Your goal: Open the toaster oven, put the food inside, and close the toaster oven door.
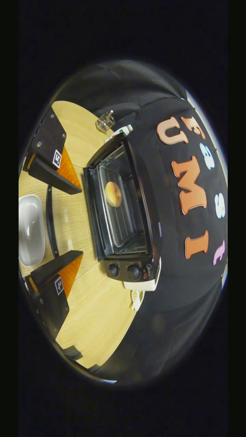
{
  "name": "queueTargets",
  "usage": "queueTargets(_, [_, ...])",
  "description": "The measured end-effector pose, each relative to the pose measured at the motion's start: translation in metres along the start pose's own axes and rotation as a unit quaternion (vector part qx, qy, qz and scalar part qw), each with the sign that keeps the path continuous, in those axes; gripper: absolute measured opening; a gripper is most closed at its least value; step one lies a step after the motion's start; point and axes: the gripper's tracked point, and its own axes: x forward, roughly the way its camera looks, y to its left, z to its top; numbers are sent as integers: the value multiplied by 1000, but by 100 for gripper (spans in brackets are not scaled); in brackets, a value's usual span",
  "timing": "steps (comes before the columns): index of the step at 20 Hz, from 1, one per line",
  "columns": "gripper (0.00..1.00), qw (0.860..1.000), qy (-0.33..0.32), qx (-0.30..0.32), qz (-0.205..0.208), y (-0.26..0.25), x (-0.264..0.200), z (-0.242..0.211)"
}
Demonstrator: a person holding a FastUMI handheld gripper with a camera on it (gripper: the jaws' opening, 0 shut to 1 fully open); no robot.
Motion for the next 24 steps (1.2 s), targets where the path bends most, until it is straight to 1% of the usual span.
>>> queueTargets(6, [98,999,36,-36,-10,-10,-14,-48])
queueTargets(10, [99,996,53,-65,-11,-4,-12,-65])
queueTargets(14, [99,995,66,-78,-8,2,-3,-78])
queueTargets(19, [99,995,71,-68,1,7,0,-78])
queueTargets(21, [99,996,69,-64,-5,3,-2,-75])
queueTargets(23, [99,997,34,-66,-7,2,1,-52])
queueTargets(24, [99,997,27,-67,0,7,-1,-42])
